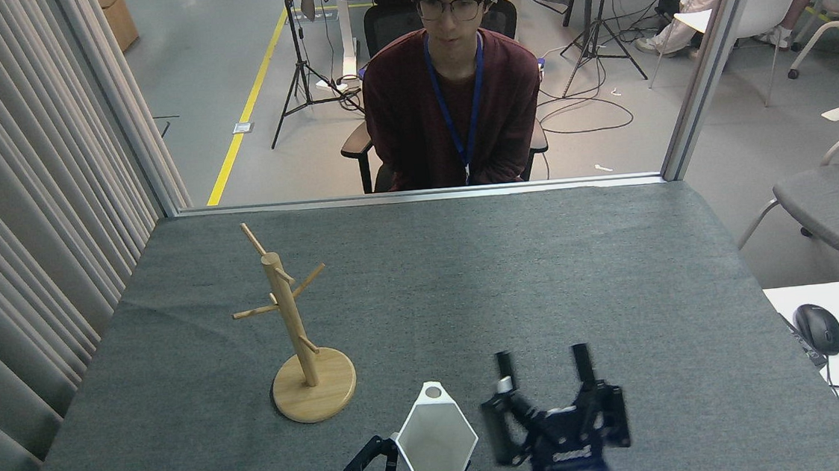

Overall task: Hang cup on storage rack
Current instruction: 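Carry the cup with the left gripper toward the wooden stand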

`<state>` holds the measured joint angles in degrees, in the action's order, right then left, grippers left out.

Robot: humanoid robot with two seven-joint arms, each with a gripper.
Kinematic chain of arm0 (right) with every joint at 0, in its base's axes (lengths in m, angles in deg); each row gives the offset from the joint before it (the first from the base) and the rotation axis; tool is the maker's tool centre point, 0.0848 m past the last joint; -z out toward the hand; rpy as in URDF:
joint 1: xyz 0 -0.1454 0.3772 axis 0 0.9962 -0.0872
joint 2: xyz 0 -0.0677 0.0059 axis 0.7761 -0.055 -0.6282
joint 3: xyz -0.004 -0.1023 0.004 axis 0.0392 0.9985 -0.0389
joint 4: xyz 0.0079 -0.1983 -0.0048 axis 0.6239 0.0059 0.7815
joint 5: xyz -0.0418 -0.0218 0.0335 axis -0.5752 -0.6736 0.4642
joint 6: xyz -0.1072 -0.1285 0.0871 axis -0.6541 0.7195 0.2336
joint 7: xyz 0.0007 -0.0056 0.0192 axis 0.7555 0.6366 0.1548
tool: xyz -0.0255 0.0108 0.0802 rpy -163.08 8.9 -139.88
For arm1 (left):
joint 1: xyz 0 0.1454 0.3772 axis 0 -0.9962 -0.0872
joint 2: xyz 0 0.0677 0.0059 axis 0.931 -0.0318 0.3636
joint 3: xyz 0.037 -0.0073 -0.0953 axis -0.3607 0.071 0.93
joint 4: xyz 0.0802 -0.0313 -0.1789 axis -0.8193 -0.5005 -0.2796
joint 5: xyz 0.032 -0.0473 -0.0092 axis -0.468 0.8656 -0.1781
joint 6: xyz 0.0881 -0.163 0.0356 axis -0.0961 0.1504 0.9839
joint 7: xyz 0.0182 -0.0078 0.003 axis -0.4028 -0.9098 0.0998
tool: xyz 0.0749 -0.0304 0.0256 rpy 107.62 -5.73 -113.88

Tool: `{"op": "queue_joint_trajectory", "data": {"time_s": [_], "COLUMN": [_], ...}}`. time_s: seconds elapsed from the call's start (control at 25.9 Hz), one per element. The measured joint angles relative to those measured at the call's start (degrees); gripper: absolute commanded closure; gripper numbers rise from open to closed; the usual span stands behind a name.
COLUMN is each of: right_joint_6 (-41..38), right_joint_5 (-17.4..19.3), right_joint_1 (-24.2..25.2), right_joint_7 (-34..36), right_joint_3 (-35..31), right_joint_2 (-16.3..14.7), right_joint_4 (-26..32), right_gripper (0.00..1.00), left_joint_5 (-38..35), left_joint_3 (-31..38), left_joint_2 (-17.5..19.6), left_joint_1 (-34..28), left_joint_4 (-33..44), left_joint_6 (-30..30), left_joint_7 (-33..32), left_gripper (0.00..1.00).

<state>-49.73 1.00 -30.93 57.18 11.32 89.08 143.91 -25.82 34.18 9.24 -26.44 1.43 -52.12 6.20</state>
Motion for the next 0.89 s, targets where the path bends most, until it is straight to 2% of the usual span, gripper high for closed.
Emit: {"op": "queue_joint_trajectory", "data": {"time_s": [0.04, 0.12, 0.27, 0.39, 0.62, 0.89], "right_joint_6": [0.9, 2.0, 2.3, 1.0, -0.3, -0.4], "right_joint_5": [2.8, 4.1, 0.3, -1.3, -2.2, -2.4], "right_joint_1": [-1.1, -2.9, -3.8, -3.7, -3.9, -4.3], "right_joint_7": [-2.0, -4.8, -7.0, -7.4, -7.5, -7.6], "right_joint_3": [-3.4, -8.4, -11.7, -12.2, -12.4, -12.3], "right_joint_2": [-0.3, -2.8, -9.8, -12.3, -13.2, -12.9], "right_joint_4": [-2.0, -7.5, -16.3, -18.9, -20.0, -20.0], "right_gripper": [0.02, 0.02, 0.02, 0.02, 0.02, 0.02], "left_joint_5": [0.0, 0.0, 0.5, 0.7, -0.7, -9.9], "left_joint_3": [0.4, 1.9, 7.8, 14.6, 24.6, 27.7], "left_joint_2": [0.0, 0.0, -0.1, -0.4, 0.6, 3.1], "left_joint_1": [-0.1, -0.3, -1.0, -1.3, 1.0, 5.1], "left_joint_4": [0.0, 0.1, 1.7, 4.6, 7.3, 2.2], "left_joint_6": [0.3, 1.5, 3.6, 4.3, 7.6, 11.8], "left_joint_7": [0.0, 0.0, 0.5, 0.7, 0.1, 0.3], "left_gripper": [0.57, 0.57, 0.57, 0.57, 0.57, 0.57]}}
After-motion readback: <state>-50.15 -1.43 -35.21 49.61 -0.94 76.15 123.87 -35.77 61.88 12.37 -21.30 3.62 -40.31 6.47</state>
